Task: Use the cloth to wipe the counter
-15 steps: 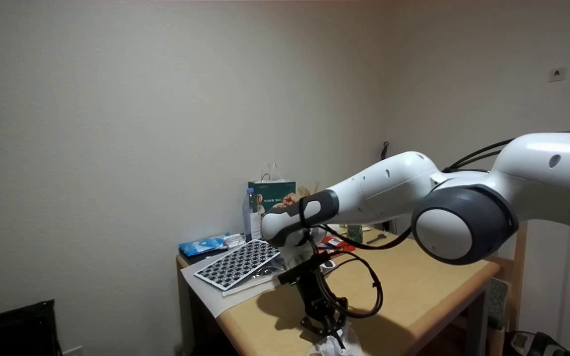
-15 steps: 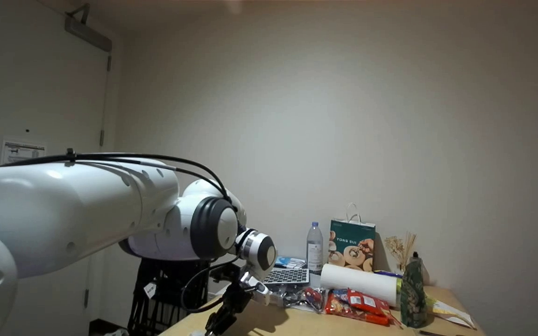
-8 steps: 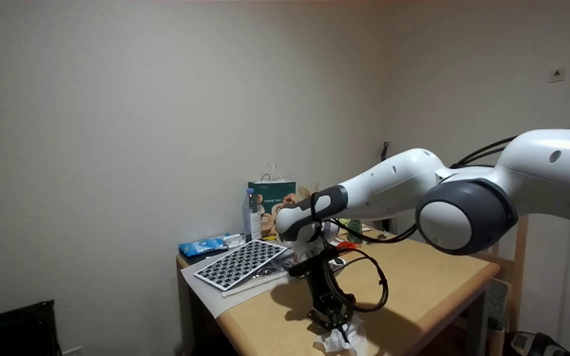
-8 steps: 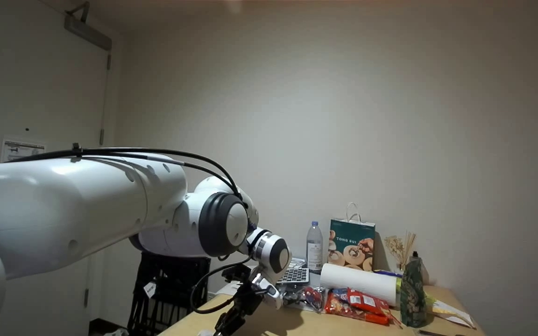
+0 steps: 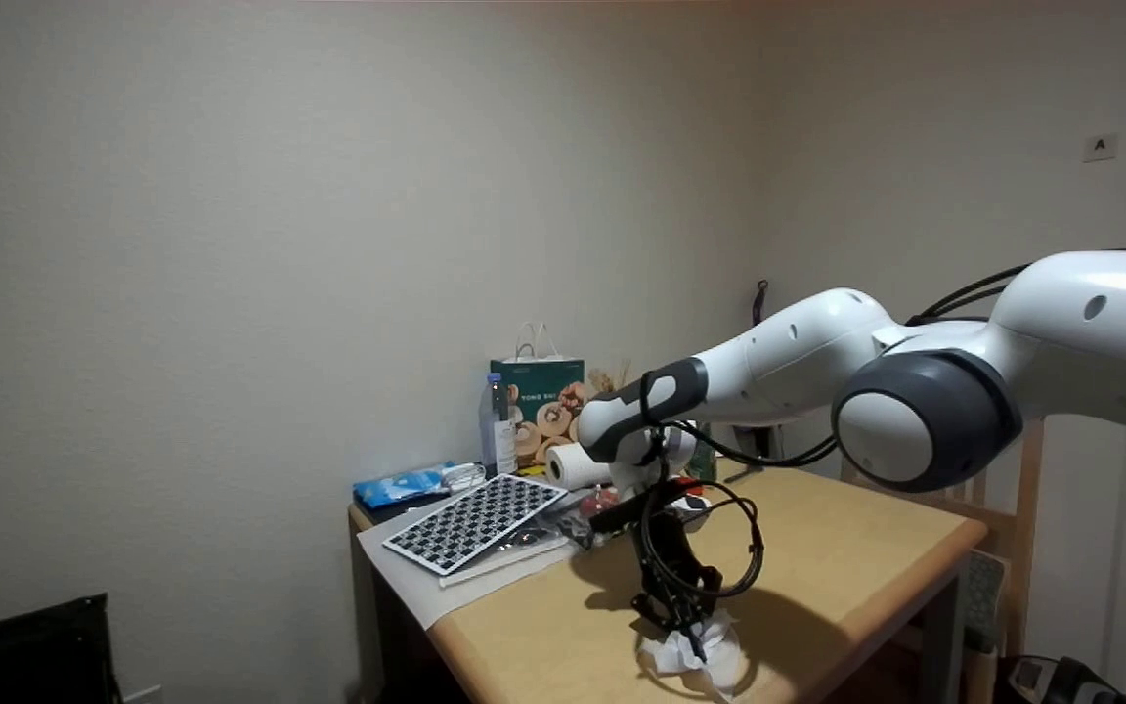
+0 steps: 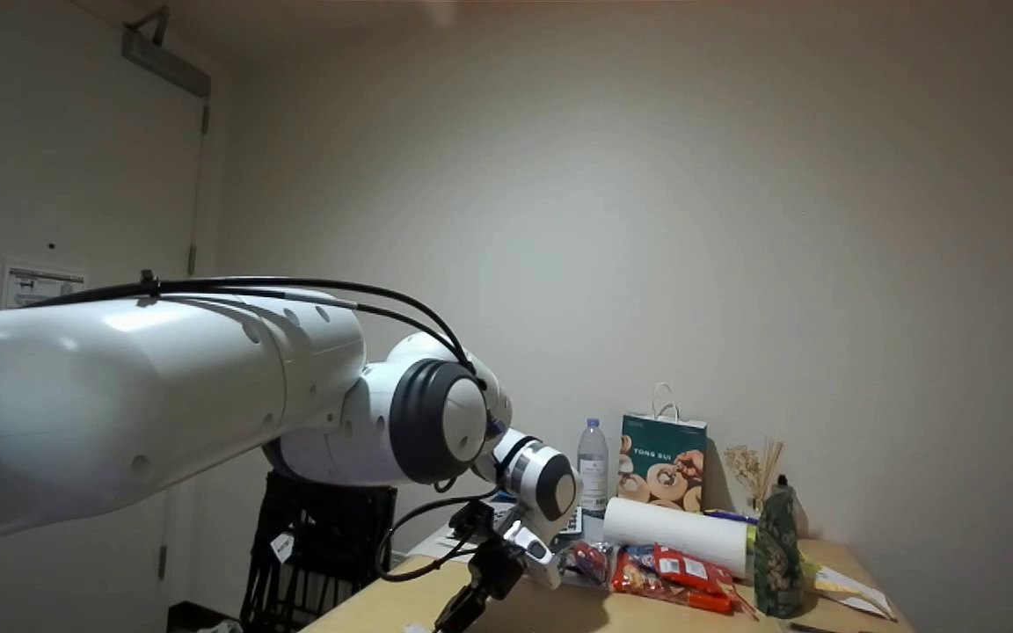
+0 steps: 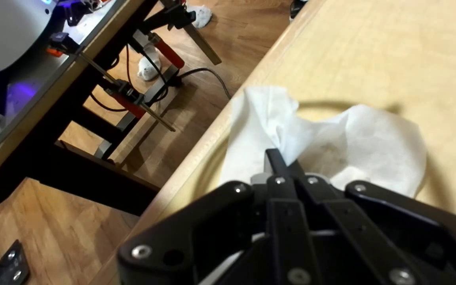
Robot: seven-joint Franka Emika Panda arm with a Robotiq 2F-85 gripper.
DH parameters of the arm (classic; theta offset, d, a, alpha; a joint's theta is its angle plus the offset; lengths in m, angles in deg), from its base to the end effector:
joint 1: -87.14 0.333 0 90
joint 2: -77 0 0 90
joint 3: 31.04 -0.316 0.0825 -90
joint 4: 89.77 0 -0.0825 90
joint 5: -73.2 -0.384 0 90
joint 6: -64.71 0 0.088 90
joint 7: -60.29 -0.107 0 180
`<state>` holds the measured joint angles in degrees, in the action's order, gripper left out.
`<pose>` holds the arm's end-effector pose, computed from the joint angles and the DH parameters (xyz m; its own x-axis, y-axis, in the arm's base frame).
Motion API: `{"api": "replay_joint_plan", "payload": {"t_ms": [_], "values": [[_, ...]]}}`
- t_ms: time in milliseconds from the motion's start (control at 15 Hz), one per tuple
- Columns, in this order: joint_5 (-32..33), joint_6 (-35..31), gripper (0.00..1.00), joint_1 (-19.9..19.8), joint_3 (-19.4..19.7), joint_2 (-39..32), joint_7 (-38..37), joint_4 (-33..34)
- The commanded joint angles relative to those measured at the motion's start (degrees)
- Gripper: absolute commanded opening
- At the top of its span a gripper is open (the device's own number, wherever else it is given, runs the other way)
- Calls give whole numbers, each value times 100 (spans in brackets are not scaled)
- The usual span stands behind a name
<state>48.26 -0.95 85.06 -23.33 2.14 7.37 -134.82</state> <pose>0.6720 -0.0231 0.0891 0.1464 -0.7242 -0.6739 -0.6525 -0.5827 0.4845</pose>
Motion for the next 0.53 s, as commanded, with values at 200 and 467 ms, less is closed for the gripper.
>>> {"api": "replay_joint_plan", "payload": {"t_ms": [200, 467], "values": [[-875, -829, 0, -686, 154, 541, -412, -1274], [-614, -405, 1, -660, 202, 319, -223, -667]]}}
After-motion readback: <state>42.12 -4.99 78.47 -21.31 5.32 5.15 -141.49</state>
